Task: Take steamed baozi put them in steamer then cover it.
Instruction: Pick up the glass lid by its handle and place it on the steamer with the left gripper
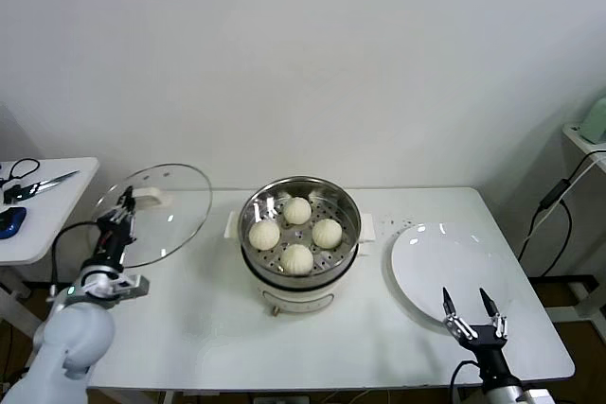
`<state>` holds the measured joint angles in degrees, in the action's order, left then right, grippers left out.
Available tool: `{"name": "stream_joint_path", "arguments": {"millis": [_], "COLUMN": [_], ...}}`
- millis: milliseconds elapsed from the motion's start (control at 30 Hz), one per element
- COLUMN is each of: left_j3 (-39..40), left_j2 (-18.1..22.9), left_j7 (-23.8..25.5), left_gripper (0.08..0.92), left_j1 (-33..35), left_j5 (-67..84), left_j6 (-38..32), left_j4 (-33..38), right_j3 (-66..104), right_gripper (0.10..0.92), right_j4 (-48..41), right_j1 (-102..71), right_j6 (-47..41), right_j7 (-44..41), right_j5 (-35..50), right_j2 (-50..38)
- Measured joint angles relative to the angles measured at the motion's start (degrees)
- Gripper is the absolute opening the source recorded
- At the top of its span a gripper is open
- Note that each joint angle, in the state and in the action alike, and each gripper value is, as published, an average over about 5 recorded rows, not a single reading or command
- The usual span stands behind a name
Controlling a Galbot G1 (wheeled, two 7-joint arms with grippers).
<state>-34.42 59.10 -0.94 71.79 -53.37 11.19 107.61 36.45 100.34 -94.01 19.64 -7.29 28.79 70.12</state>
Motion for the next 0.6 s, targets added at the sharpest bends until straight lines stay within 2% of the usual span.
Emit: {"name": "stream_joint_path", "arguments": {"millis": [267, 600], "left_j3": [11.03, 24.11], "left_j2": [1.78, 10.36], "left_j7": [7.93, 14.65], "left_gripper": [0.146, 0.146], "left_j1": [-4.82, -10.26], "left_j5": [-4.28, -15.7], "left_j6": [11.48, 18.42], "left_j4": [7.79, 10.08], "right_j3": [-0.72, -1.78], "right_gripper": [0.823, 0.823], "right_j4": [-1.21, -2.99], "right_j1": [0.96, 2.01], "right_j6": [-0.31, 0.5], "right_j7": [0.78, 1.09], "right_j5": [-1.76, -2.25], "right_j2": [-0.8, -1.12]}}
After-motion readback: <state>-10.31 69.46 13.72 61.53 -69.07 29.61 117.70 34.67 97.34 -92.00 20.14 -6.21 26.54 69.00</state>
